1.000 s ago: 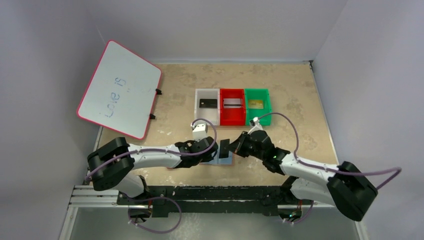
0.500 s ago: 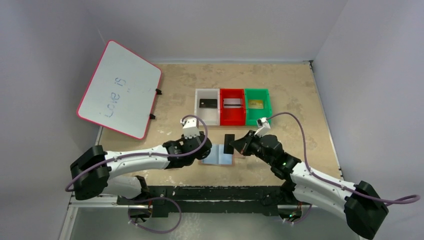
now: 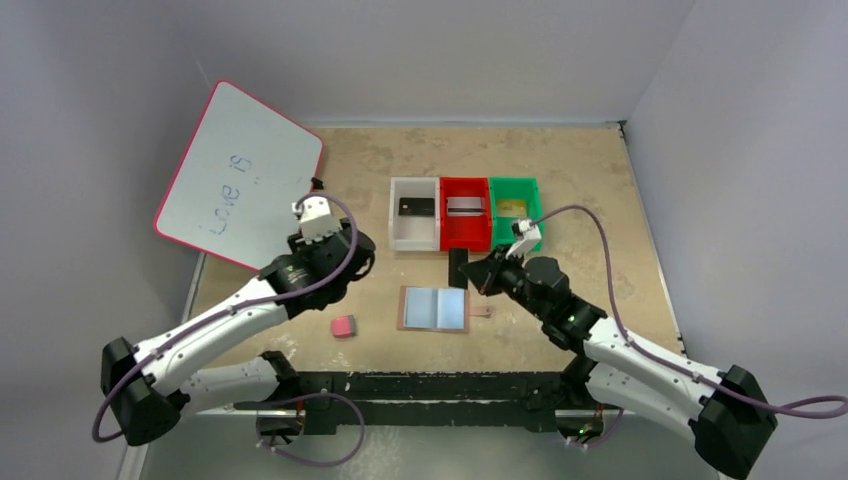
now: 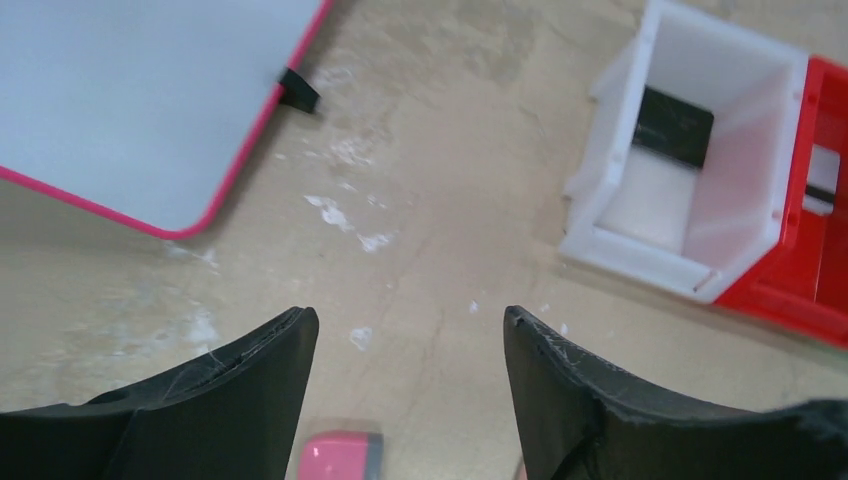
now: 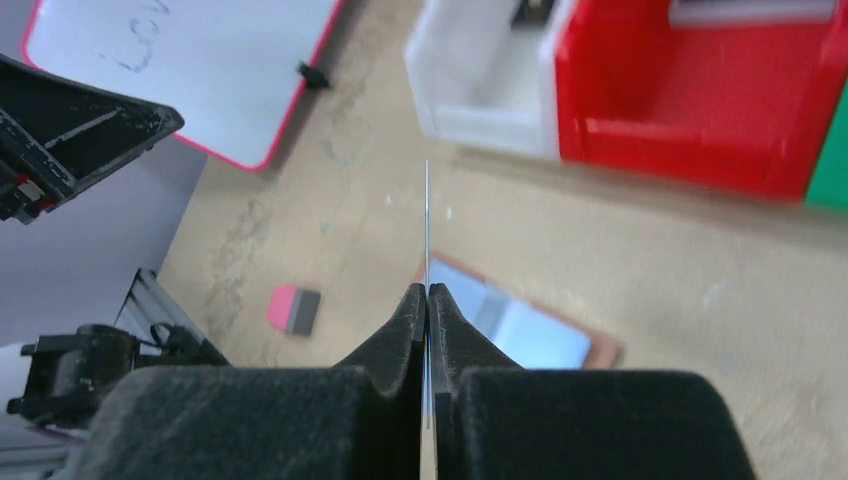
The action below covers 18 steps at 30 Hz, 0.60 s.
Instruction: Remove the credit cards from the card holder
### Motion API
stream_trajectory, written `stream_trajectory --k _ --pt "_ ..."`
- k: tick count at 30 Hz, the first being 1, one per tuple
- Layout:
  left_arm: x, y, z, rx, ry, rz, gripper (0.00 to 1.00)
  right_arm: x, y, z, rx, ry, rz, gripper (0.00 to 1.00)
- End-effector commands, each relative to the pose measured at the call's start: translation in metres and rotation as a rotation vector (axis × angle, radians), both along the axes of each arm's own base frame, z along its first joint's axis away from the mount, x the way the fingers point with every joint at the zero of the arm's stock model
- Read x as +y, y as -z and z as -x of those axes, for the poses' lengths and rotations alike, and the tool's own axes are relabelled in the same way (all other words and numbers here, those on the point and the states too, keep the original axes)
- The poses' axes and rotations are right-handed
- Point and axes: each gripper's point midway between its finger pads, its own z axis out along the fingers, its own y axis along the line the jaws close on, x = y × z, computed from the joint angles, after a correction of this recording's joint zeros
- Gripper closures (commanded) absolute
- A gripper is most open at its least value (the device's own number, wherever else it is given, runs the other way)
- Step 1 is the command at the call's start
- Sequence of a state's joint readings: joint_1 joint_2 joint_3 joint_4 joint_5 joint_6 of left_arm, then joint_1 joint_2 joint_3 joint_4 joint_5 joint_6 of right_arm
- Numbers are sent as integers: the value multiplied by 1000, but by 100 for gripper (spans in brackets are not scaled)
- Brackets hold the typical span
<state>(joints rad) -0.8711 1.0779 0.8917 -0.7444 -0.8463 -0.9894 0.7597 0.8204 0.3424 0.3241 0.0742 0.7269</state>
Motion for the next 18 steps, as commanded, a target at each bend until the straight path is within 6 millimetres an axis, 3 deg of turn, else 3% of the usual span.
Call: stream_trajectory --k 1,4,9,12,18 --pt "54 -52 -1 -90 -93 -131 27 4 -79 -36 -328 3 110 100" --pt "79 -58 -3 -77 -144 -209 21 13 -94 -54 -434 -24 232 100" --pt "113 -43 -5 -26 -219 -248 16 28 -95 -86 -568 -92 486 100" --pt "118 -27 -6 -15 -222 -190 15 35 -91 -99 -658 -144 636 100" --pt "118 -23 -6 -6 -228 -136 14 55 -85 -125 -742 -252 831 100"
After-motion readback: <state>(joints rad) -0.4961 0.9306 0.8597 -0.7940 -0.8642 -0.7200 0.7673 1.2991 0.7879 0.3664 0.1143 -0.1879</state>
